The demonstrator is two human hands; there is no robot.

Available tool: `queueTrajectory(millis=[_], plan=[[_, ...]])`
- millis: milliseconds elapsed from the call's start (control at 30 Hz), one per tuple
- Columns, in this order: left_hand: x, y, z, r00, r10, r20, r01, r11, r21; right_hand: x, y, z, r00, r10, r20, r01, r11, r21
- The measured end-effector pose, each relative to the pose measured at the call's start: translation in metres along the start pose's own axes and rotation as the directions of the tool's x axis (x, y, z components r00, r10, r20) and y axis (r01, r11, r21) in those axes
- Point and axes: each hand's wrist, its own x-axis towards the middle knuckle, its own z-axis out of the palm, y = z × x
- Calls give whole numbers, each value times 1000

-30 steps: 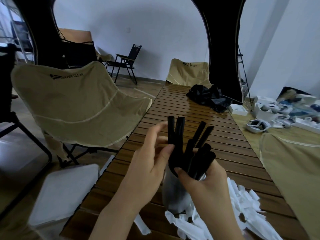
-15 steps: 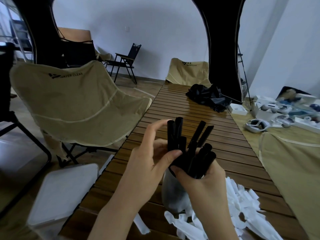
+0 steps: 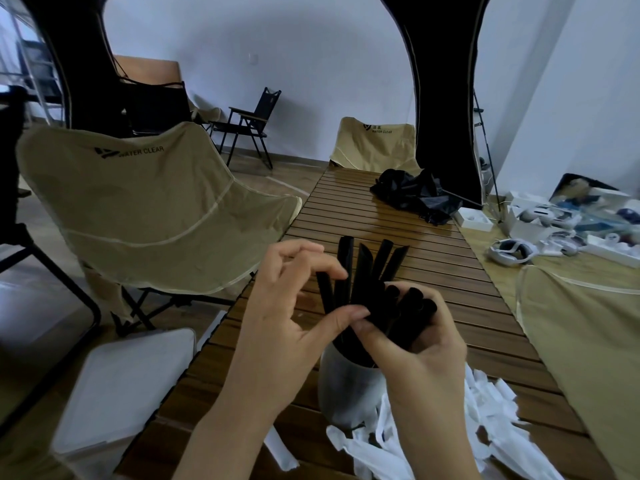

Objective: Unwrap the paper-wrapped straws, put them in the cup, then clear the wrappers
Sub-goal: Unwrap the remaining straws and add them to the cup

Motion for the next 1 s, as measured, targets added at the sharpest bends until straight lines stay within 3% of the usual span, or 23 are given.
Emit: queueTrajectory(millis=[200, 567, 800, 900, 1000], plan=[[-2, 0, 1, 997, -65, 42, 66, 998, -8, 1, 3, -2, 999, -7, 40, 9, 999, -45], [13, 24, -16, 988, -13, -153, 5, 999, -52, 1, 10, -3, 994, 1, 112, 23, 976, -215], [5, 20, -12, 998, -15, -62, 9, 995, -103, 2, 12, -7, 996, 3, 87, 15, 978, -208], [2, 15, -10, 995, 83, -62, -86, 995, -45, 2, 12, -9, 997, 3, 79, 13, 980, -199], [6, 18, -12, 981, 177, -77, -163, 973, 162, 3, 13, -10, 997, 10, 78, 6, 981, -194]])
